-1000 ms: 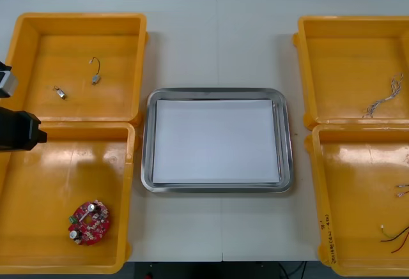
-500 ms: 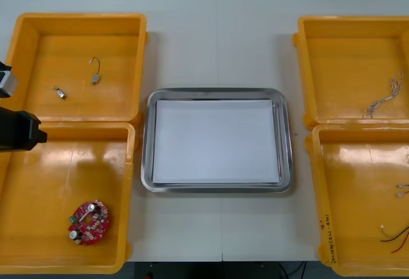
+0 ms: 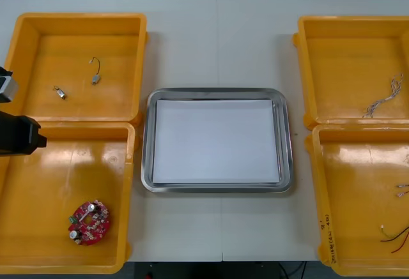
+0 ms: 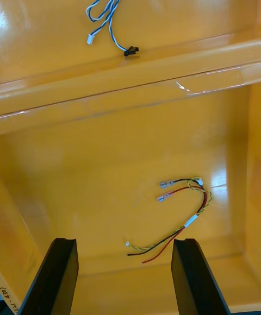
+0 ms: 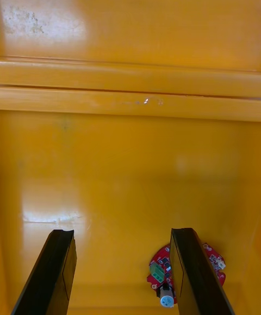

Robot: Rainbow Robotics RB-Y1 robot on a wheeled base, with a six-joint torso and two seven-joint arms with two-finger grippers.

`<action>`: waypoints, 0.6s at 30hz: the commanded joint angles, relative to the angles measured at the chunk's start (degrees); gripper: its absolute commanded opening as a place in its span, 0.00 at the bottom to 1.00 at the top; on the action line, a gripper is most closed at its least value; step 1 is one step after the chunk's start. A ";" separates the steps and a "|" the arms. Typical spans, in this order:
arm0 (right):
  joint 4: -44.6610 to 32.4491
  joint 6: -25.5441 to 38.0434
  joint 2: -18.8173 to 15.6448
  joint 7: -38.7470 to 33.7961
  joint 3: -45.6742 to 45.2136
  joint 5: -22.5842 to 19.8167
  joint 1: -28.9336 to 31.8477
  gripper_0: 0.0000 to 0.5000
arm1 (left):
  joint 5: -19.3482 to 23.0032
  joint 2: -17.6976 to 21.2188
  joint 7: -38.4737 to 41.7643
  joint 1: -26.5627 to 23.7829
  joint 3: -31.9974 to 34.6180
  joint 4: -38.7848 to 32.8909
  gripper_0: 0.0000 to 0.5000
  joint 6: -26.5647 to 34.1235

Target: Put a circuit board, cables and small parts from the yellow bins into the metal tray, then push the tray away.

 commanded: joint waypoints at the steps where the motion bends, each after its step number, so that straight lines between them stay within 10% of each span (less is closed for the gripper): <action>1: -1.01 -0.49 -2.97 0.05 -1.43 0.05 1.24 1.00 | 0.59 2.84 4.72 1.02 -0.57 -0.28 1.00 0.33; 18: -0.92 -2.16 -2.97 -0.83 -2.05 -0.57 3.35 1.00 | -1.08 -1.81 11.40 5.42 2.25 -3.89 1.00 0.33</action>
